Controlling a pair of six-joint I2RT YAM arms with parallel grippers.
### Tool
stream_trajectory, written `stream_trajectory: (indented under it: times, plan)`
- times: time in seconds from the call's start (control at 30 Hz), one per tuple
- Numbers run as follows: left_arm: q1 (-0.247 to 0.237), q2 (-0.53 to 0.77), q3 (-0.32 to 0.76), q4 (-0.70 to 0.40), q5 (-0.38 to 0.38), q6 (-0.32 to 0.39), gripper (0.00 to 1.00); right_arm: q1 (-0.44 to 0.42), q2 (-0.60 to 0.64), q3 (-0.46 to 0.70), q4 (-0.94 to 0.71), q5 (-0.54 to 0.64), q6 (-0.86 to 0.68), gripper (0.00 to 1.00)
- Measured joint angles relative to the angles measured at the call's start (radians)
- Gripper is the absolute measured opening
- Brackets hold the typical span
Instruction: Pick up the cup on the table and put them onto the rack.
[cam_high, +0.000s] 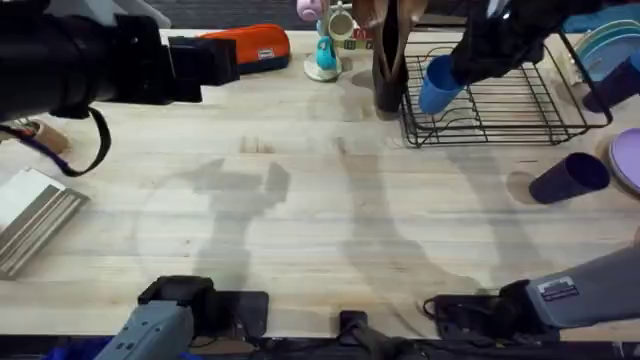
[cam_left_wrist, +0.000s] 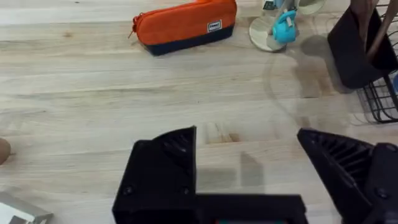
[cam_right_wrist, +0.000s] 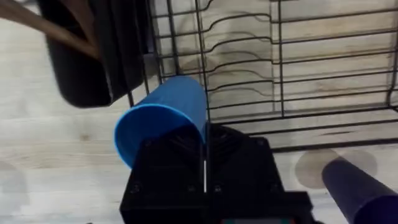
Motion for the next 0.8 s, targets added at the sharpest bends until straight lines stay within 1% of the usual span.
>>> stream_trajectory:
  times: [0.23, 0.57, 0.8]
  plan:
    - [0.000, 0.000, 0.000, 0.000, 0.000, 0.000, 0.993, 0.000, 0.066, 0.000, 0.003, -0.021, -0.003, 0.031]
    - [0.000, 0.000, 0.000, 0.000, 0.000, 0.000, 0.993, -0.008, 0.097, 0.000, 0.008, -0.045, -0.003, 0.031]
    - [0.000, 0.000, 0.000, 0.000, 0.000, 0.000, 0.993, -0.015, 0.145, 0.001, 0.020, -0.051, -0.003, 0.030]
